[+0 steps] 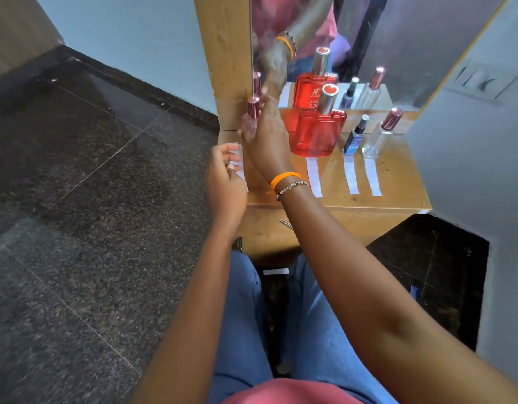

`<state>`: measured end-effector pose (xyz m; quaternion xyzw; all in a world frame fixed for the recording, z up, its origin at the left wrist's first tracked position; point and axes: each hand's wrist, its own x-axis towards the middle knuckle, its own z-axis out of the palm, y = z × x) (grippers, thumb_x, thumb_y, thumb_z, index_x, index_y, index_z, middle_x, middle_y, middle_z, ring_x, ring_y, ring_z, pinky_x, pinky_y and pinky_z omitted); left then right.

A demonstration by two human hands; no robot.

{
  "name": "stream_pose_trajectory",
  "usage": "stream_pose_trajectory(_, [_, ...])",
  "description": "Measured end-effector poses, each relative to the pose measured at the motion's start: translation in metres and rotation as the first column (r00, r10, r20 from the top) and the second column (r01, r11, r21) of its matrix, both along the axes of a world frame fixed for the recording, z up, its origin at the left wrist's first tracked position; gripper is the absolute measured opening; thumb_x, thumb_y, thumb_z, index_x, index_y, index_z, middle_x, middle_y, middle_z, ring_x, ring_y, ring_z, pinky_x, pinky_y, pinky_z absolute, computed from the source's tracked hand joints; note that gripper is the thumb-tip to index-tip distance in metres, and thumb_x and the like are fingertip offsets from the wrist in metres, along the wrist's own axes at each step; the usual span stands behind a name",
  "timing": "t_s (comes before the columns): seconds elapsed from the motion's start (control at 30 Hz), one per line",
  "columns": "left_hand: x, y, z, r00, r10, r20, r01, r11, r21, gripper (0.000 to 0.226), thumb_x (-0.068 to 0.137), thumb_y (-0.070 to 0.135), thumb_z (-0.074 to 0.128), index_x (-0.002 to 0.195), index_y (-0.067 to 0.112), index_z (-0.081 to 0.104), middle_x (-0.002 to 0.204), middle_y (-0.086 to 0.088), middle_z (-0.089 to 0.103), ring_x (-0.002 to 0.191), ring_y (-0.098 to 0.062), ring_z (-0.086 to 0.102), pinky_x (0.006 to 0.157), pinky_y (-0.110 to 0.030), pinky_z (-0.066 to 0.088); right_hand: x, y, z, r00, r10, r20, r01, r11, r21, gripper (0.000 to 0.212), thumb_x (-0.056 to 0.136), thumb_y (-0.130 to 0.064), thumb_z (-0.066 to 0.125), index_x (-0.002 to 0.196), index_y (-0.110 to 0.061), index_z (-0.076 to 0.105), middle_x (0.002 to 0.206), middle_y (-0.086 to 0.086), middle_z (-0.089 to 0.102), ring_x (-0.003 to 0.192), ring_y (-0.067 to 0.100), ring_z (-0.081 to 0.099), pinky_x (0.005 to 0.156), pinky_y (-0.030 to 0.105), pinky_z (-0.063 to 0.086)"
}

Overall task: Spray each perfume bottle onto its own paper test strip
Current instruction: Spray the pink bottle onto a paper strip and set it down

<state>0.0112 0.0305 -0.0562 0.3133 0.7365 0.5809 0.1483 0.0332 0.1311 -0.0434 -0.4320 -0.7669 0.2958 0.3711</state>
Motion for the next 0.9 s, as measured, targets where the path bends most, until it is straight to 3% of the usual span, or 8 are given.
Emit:
stream_pose_trajectory(0.07, [-0.002, -0.001, 0.000, 1.000, 0.006, 0.008, -0.006, 1.000, 0.012, 0.041, 0.085, -0.009, 0.029, 0.112, 0.013, 0.051, 0.103, -0.004, 0.058, 0.095, -0.018, 0.058, 0.078, -0.013, 0.043, 0.002, -0.005, -0.001, 0.998, -0.033, -0.054, 0.033, 0.999, 0.012, 0.032, 0.092, -0.014, 0.054, 0.121, -0.003, 0.045, 0.112, 0.017, 0.062, 0.098, 0.037, 0.059, 0.076, 0.047, 0.049])
stream_pose_trajectory(0.17, [-0.004, -0.003, 0.001, 1.000, -0.025, -0.010, 0.026, 0.999, 0.039, 0.045, 0.086, -0.008, 0.031, 0.120, 0.014, 0.050, 0.110, -0.003, 0.057, 0.105, -0.016, 0.058, 0.089, -0.023, 0.045, 0.020, -0.019, 0.005, 0.988, -0.023, -0.152, 0.029, 0.999, 0.044, 0.033, 0.090, -0.008, 0.053, 0.121, -0.003, 0.045, 0.112, 0.014, 0.063, 0.099, 0.030, 0.060, 0.080, 0.040, 0.047])
stream_pose_trajectory(0.3, [-0.002, -0.002, 0.004, 0.950, -0.287, -0.121, 0.294, 0.955, 0.042, 0.052, 0.086, 0.007, 0.052, 0.134, 0.020, 0.041, 0.131, -0.001, 0.054, 0.122, -0.011, 0.050, 0.102, -0.027, 0.042, 0.053, -0.043, 0.023, 0.971, 0.024, -0.239, -0.020, 1.000, 0.017, 0.042, 0.087, -0.013, 0.063, 0.124, -0.007, 0.044, 0.106, 0.001, 0.063, 0.091, 0.014, 0.061, 0.076, 0.024, 0.049])
stream_pose_trajectory(0.47, [0.017, -0.003, 0.011, 0.941, -0.262, -0.213, 0.283, 0.956, 0.074, 0.030, 0.089, 0.017, 0.051, 0.118, 0.012, 0.057, 0.109, -0.002, 0.068, 0.096, -0.014, 0.064, 0.081, -0.030, 0.053, 0.082, -0.052, 0.030, 0.966, 0.055, -0.251, -0.075, 0.995, -0.069, 0.042, 0.078, -0.014, 0.075, 0.112, -0.009, 0.053, 0.083, -0.020, 0.057, 0.074, -0.009, 0.058, 0.073, 0.011, 0.049])
stream_pose_trajectory(0.6, [0.020, -0.005, 0.008, 0.920, -0.337, -0.198, 0.344, 0.939, 0.001, 0.027, 0.091, 0.025, 0.054, 0.116, 0.015, 0.057, 0.103, -0.003, 0.069, 0.095, -0.014, 0.066, 0.081, -0.036, 0.055, 0.091, -0.043, 0.034, 0.954, -0.015, -0.299, -0.008, 0.997, -0.074, 0.032, 0.073, -0.019, 0.080, 0.096, -0.011, 0.059, 0.084, -0.003, 0.060, 0.076, 0.011, 0.057, 0.071, 0.019, 0.047])
stream_pose_trajectory(0.7, [0.026, -0.008, 0.011, 0.915, -0.373, -0.152, 0.374, 0.927, -0.024, 0.033, 0.092, 0.023, 0.054, 0.124, 0.015, 0.055, 0.109, -0.003, 0.068, 0.099, -0.011, 0.064, 0.083, -0.026, 0.053, 0.099, -0.035, 0.033, 0.932, 0.008, -0.361, -0.072, 0.984, -0.163, 0.021, 0.074, -0.012, 0.077, 0.085, -0.016, 0.060, 0.070, -0.008, 0.056, 0.065, 0.006, 0.052, 0.066, 0.018, 0.045])
stream_pose_trajectory(0.8, [0.025, -0.009, 0.012, 0.908, -0.412, -0.072, 0.411, 0.911, -0.030, 0.036, 0.091, 0.020, 0.055, 0.126, 0.021, 0.053, 0.111, 0.005, 0.066, 0.101, -0.005, 0.062, 0.085, -0.023, 0.050, 0.108, -0.029, 0.033, 0.900, 0.095, -0.426, -0.199, 0.958, -0.207, 0.017, 0.077, -0.011, 0.072, 0.091, -0.014, 0.064, 0.077, 0.001, 0.062, 0.074, 0.013, 0.057, 0.074, 0.028, 0.050])
stream_pose_trajectory(0.9, [0.025, -0.011, 0.010, 0.897, -0.442, 0.017, 0.442, 0.897, -0.013, 0.037, 0.090, 0.018, 0.056, 0.126, 0.025, 0.051, 0.114, 0.007, 0.063, 0.106, -0.005, 0.060, 0.090, -0.025, 0.048, 0.115, -0.025, 0.037, 0.845, 0.103, -0.525, -0.250, 0.943, -0.217, 0.023, 0.080, -0.004, 0.066, 0.103, -0.003, 0.063, 0.084, 0.005, 0.063, 0.080, 0.013, 0.059, 0.076, 0.023, 0.051])
